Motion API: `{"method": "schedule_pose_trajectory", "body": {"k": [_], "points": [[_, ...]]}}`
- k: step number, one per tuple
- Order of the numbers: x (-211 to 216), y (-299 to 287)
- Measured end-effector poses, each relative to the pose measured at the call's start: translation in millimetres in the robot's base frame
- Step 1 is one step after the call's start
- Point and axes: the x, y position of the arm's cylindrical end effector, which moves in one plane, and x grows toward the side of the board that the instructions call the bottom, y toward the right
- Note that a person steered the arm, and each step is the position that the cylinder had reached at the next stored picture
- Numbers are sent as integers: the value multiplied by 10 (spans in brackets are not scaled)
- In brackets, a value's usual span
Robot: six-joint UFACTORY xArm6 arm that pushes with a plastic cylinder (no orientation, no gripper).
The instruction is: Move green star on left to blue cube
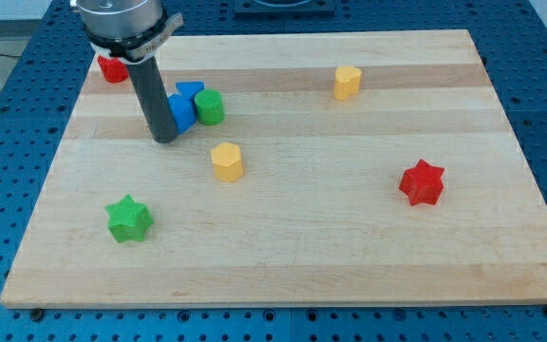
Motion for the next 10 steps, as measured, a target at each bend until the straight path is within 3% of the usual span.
{"method": "schedule_pose_trajectory", "body": {"k": [2, 3, 4, 5, 6, 7, 8, 9, 10], "points": [[241, -642], [244, -224], [495, -404], [910, -934], [1594, -934], [1699, -369], [1420, 136], [826, 107], [1139, 510]]}}
